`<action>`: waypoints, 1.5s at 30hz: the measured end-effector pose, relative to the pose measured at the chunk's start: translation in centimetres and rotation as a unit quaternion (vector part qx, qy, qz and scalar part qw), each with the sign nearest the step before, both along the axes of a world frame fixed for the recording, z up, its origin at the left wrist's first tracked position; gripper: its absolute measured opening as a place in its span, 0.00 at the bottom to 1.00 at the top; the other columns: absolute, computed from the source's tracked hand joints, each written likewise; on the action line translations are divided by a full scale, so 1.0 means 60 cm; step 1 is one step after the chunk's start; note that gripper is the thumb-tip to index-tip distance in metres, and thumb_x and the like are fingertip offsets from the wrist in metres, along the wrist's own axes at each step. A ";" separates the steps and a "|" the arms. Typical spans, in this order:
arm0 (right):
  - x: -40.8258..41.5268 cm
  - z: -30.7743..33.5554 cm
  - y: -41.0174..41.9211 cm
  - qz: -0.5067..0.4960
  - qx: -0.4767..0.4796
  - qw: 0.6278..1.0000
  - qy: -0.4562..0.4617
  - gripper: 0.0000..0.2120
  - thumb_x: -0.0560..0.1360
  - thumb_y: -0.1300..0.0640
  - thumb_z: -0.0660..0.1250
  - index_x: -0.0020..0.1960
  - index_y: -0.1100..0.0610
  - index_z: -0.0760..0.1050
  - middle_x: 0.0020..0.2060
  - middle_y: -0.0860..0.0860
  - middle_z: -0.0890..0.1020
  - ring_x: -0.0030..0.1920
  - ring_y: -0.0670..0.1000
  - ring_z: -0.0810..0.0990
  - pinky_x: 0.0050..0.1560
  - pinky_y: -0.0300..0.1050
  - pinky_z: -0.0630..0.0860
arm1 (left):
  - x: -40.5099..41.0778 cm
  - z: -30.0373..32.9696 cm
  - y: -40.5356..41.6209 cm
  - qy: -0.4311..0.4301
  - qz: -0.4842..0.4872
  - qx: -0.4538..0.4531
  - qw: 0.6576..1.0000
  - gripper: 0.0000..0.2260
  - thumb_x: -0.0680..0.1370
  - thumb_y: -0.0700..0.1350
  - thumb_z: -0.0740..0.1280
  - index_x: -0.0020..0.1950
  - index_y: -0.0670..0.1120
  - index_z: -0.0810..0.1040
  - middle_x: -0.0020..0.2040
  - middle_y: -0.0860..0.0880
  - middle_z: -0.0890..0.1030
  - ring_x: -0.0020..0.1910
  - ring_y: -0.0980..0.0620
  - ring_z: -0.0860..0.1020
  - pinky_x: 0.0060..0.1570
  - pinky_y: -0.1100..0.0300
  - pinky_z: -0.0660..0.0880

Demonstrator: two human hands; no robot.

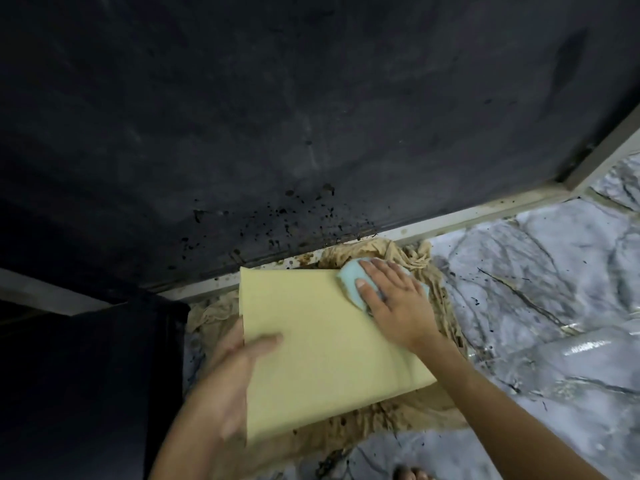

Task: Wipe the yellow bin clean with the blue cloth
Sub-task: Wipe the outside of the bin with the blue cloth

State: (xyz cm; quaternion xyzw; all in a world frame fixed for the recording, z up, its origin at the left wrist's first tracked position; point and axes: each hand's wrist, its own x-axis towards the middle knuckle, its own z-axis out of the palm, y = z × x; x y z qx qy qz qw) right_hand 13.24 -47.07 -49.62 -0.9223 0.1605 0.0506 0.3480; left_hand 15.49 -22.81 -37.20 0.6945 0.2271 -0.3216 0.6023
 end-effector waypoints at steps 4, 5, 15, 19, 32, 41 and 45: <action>-0.010 -0.016 -0.032 -0.031 0.086 0.991 -0.099 0.24 0.80 0.39 0.56 0.71 0.48 0.73 0.68 0.46 0.76 0.69 0.47 0.71 0.69 0.44 0.66 | 0.095 0.018 -0.035 -0.012 -0.052 0.045 0.998 0.13 0.75 0.54 0.73 0.56 0.49 0.81 0.53 0.44 0.86 0.51 0.44 0.84 0.51 0.50 0.81; -0.009 -0.018 -0.039 -0.032 0.097 0.989 -0.105 0.23 0.80 0.39 0.57 0.69 0.49 0.74 0.65 0.47 0.79 0.65 0.47 0.74 0.66 0.44 0.69 | 0.110 0.012 -0.038 -0.026 -0.048 0.057 0.997 0.15 0.74 0.56 0.74 0.56 0.50 0.79 0.53 0.45 0.85 0.50 0.45 0.83 0.51 0.50 0.81; -0.050 0.120 -0.052 -0.186 0.208 0.925 -0.256 0.12 0.84 0.53 0.57 0.45 0.53 0.75 0.30 0.47 0.75 0.30 0.42 0.73 0.29 0.33 0.68 | 0.000 0.050 -0.006 -0.125 -0.044 -0.034 0.991 0.12 0.74 0.47 0.75 0.54 0.43 0.86 0.51 0.43 0.90 0.50 0.42 0.88 0.53 0.45 0.83; -0.074 0.179 -0.020 -0.153 0.249 0.914 -0.282 0.13 0.84 0.55 0.56 0.43 0.52 0.73 0.30 0.44 0.74 0.30 0.41 0.71 0.31 0.33 0.68 | -0.016 0.060 -0.010 -0.113 -0.051 -0.031 0.992 0.16 0.73 0.53 0.75 0.57 0.47 0.86 0.54 0.47 0.89 0.54 0.46 0.87 0.57 0.45 0.81; 0.052 0.213 0.150 0.243 0.074 0.961 -0.107 0.22 0.85 0.43 0.48 0.77 0.42 0.61 0.78 0.43 0.63 0.80 0.46 0.54 0.78 0.49 0.45 | -0.034 0.033 -0.007 -0.130 -0.037 -0.066 0.989 0.26 0.67 0.57 0.76 0.64 0.53 0.83 0.62 0.45 0.86 0.66 0.42 0.81 0.71 0.37 0.70; 0.005 0.114 -0.020 -0.008 -0.037 0.998 0.043 0.26 0.83 0.37 0.42 0.79 0.40 0.55 0.80 0.42 0.57 0.80 0.46 0.50 0.79 0.53 0.44 | -0.036 0.034 -0.011 -0.120 -0.020 -0.036 0.992 0.13 0.73 0.55 0.75 0.57 0.56 0.83 0.50 0.61 0.88 0.57 0.54 0.83 0.62 0.50 0.78; 0.020 0.172 0.069 0.102 -0.020 0.995 0.012 0.25 0.84 0.43 0.40 0.81 0.45 0.49 0.81 0.44 0.53 0.81 0.48 0.44 0.79 0.54 0.39 | -0.036 0.043 -0.024 -0.114 -0.038 -0.021 0.992 0.08 0.79 0.48 0.70 0.57 0.53 0.82 0.43 0.62 0.89 0.49 0.55 0.86 0.54 0.53 0.79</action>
